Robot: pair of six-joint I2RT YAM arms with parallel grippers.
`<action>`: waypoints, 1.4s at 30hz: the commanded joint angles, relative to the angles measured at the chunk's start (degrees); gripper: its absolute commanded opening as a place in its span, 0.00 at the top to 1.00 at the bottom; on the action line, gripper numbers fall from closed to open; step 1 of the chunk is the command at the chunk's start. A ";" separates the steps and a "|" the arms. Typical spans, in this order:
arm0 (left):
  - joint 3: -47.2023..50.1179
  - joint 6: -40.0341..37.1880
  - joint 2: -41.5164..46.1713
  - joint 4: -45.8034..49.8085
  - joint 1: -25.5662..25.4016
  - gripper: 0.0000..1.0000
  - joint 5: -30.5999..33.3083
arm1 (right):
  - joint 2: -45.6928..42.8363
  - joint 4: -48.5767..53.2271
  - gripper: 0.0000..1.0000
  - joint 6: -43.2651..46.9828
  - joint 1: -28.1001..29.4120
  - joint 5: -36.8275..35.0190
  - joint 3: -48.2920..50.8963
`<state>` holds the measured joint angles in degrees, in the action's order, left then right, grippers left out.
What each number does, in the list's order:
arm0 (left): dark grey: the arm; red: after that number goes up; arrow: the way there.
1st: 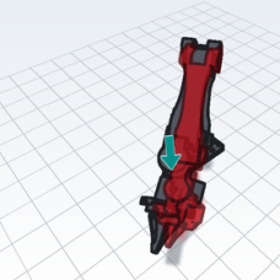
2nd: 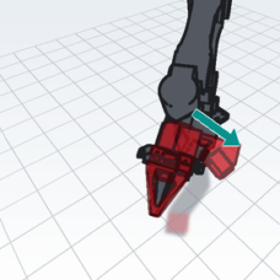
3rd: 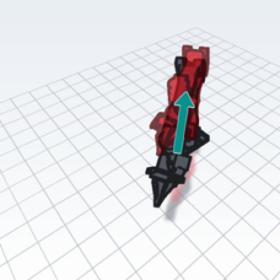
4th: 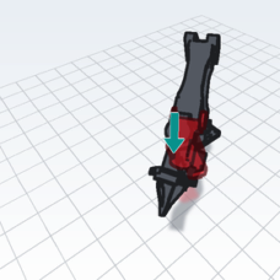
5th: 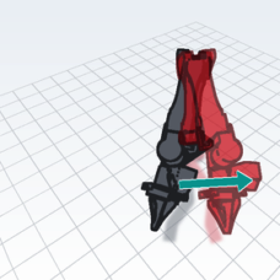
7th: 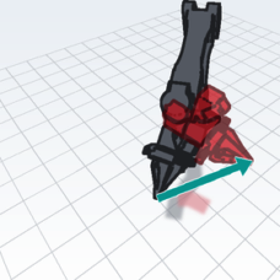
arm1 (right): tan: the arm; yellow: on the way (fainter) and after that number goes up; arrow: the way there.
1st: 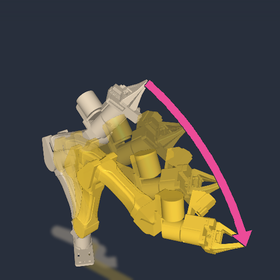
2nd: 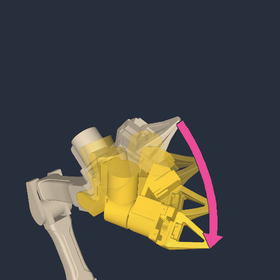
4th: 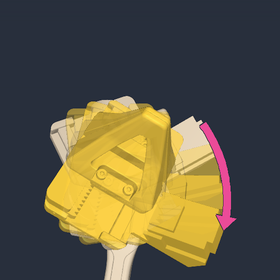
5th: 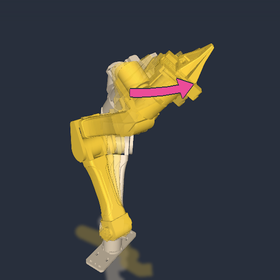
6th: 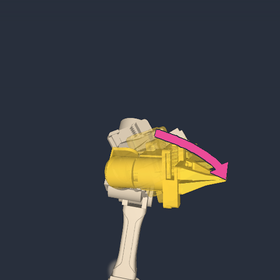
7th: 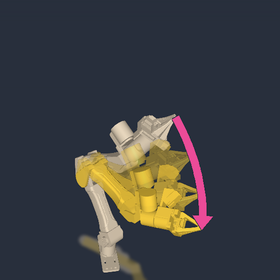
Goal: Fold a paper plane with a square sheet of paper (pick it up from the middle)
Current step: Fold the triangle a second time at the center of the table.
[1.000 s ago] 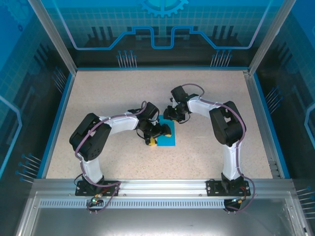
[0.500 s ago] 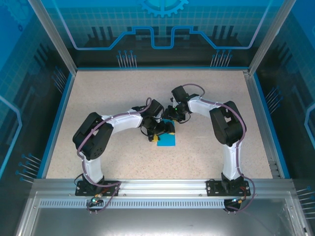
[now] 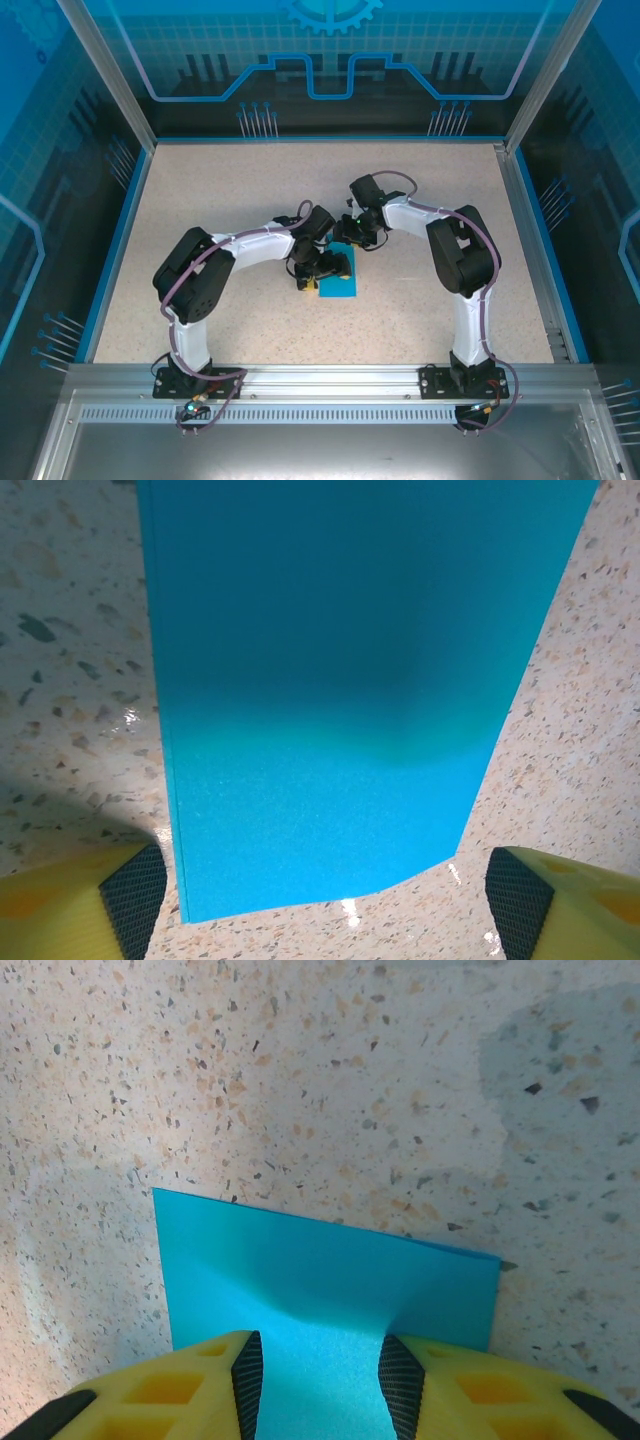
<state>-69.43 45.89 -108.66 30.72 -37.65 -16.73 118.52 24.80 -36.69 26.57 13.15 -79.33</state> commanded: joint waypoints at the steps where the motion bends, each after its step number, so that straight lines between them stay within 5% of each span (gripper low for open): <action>1: -1.34 -1.77 -0.60 0.18 -0.93 0.13 -1.37 | 3.99 2.37 0.58 -0.58 -1.47 -3.56 2.69; 29: -5.67 -2.87 -5.24 3.03 -2.50 0.14 0.92 | 4.09 2.18 0.58 -0.62 -1.62 -3.39 2.79; 42: -4.05 -1.86 0.95 -0.89 -1.99 0.22 2.31 | 4.09 2.22 0.58 -0.67 -1.74 -3.22 2.77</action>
<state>-74.08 44.47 -110.72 31.42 -39.29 -15.14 118.52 24.38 -37.12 26.20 14.00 -79.07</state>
